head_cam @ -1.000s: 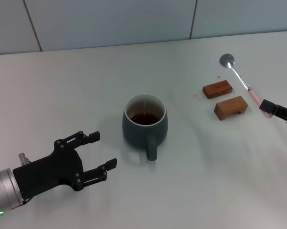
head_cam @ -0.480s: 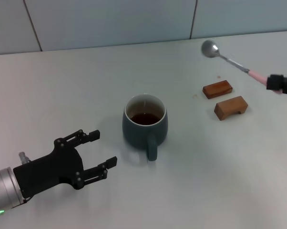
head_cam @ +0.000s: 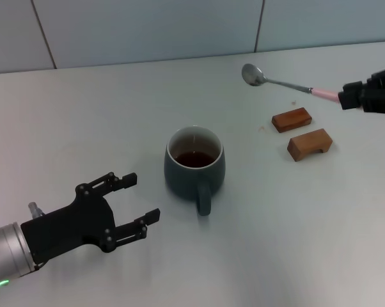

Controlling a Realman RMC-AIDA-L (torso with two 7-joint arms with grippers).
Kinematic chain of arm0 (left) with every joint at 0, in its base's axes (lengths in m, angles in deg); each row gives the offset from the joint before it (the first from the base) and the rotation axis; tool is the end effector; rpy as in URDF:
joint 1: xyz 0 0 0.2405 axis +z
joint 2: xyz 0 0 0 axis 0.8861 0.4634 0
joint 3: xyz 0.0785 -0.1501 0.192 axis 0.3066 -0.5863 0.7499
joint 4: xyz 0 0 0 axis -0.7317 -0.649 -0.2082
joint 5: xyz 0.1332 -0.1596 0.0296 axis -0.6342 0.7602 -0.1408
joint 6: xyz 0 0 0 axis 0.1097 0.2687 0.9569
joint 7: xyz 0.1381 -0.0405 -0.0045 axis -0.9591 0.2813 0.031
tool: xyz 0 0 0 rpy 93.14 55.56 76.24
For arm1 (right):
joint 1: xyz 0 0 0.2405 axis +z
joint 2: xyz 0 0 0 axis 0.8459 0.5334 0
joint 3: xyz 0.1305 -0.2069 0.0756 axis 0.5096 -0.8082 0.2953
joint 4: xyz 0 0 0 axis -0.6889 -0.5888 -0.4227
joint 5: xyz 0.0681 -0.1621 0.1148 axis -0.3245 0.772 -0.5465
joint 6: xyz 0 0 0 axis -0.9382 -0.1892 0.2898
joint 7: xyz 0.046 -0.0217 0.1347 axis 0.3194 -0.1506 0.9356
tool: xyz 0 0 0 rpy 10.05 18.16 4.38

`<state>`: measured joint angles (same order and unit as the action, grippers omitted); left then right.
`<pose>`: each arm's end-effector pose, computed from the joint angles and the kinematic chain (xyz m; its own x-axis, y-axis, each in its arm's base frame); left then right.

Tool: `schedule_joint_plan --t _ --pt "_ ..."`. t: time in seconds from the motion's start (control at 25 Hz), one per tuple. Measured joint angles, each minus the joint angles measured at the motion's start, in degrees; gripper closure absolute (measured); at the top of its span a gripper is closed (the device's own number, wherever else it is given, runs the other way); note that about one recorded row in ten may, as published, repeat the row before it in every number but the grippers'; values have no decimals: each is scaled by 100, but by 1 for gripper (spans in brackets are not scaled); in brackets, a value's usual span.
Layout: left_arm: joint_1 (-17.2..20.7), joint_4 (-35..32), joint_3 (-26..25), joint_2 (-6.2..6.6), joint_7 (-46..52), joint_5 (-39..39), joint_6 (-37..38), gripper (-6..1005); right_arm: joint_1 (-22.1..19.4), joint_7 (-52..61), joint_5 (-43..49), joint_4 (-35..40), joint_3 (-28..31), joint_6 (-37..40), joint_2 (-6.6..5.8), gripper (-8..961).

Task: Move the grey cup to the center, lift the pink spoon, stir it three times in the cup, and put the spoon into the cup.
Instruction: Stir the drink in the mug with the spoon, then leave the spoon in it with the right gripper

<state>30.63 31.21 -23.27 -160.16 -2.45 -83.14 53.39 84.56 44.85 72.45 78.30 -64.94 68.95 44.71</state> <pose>-0.2891 0.2810 -0.0565 0.8069 0.0748 0.5859 0.3026 -0.9042 -0.3014 0.1844 0.3054 0.1477 0.8300 -0.4811 -0.2822 -0.5548 -0.7637 -0.3301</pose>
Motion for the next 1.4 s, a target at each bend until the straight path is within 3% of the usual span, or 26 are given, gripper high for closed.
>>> schedule_joint_plan --t 0.12,0.2,0.64,1.04,1.4 --pt "-27 2 0 3 5 0 -2 214 453 365 163 20 -27 389 -202 838" --pt "-38 0 2 6 21 -1 -2 214 692 484 254 19 -73 520 -268 838" --pt "-43 -12 4 9 21 -2 -3 214 1701 1227 955 -34 -468 1147 -513 839" --pt "-60 -37 9 18 39 -34 -2 215 2614 1482 1934 -974 -860 1301 -699 839" --pt "-45 -35 9 17 43 -36 -3 215 3282 1624 2054 -2097 -919 1301 -957 839"
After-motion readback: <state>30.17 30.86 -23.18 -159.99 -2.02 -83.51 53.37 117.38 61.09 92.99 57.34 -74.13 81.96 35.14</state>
